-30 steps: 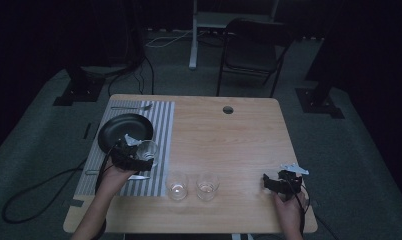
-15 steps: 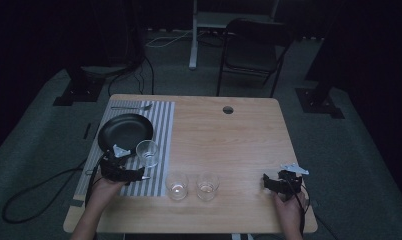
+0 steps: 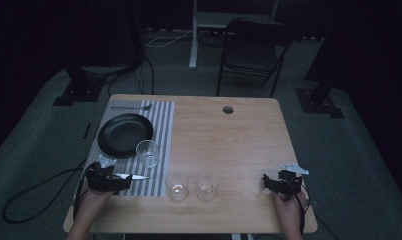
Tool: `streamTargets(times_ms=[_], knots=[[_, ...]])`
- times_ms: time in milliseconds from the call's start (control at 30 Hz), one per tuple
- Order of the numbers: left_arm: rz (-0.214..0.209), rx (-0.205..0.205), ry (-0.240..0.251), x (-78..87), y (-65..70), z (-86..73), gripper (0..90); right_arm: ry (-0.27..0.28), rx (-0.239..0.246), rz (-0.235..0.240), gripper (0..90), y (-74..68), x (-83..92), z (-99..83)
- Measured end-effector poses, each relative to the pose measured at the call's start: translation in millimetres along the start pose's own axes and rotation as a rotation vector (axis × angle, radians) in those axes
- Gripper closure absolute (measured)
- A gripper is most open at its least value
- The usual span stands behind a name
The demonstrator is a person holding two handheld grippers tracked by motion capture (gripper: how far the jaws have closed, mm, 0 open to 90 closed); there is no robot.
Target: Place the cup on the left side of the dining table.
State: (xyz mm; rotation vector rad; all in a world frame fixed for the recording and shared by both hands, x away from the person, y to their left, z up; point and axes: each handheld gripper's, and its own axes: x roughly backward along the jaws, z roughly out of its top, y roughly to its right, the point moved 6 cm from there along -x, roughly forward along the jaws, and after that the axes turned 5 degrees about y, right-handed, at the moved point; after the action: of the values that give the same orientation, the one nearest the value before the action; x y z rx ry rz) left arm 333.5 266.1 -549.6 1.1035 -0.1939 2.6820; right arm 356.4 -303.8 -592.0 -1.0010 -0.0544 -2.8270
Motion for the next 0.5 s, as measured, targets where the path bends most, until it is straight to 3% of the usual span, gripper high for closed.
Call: streamTargets(times_ms=[500], knots=[[0.070,0.053,-0.017,-2.4,-17.5,-36.9,1.3,0.000,0.000,0.000,11.4,0.0,0.0,0.0]])
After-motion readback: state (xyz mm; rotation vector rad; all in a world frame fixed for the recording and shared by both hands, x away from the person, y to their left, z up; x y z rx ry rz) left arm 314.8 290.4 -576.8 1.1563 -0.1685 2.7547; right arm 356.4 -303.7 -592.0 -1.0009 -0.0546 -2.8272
